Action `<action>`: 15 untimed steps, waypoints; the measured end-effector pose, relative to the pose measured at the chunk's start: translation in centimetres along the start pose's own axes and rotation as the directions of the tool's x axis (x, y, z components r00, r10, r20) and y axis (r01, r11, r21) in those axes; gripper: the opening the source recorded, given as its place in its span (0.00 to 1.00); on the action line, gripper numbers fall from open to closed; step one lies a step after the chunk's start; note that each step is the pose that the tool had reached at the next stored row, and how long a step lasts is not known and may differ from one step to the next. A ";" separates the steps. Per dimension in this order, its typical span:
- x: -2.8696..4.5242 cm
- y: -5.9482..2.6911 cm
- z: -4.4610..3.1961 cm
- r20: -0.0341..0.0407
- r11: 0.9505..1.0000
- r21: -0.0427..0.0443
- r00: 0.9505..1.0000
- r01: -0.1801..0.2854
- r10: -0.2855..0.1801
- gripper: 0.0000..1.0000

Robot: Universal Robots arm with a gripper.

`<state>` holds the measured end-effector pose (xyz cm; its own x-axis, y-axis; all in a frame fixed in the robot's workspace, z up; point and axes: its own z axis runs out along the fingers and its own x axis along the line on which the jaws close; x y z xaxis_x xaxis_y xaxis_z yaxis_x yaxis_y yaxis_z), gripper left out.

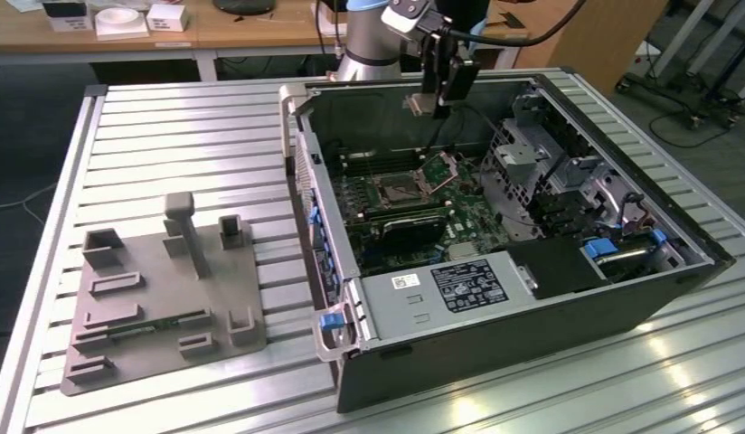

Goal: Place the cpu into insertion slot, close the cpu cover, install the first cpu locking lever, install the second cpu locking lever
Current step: 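Place the cpu into insertion slot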

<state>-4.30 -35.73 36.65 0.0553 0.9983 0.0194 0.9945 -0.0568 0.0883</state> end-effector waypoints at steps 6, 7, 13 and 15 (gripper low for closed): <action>-0.01 -0.02 0.26 -0.006 0.997 0.001 0.997 0.072 -0.072 0.54; -0.01 -0.03 0.32 -0.007 0.997 0.001 0.997 0.083 -0.083 0.54; -0.02 -0.07 0.84 -0.011 0.992 0.002 0.992 0.129 -0.129 0.54; -0.02 -0.09 1.00 -0.012 0.990 0.002 0.990 0.138 -0.138 0.54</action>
<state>-4.30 -35.73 35.64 -0.0838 0.9963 0.0194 0.9927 0.0818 0.0883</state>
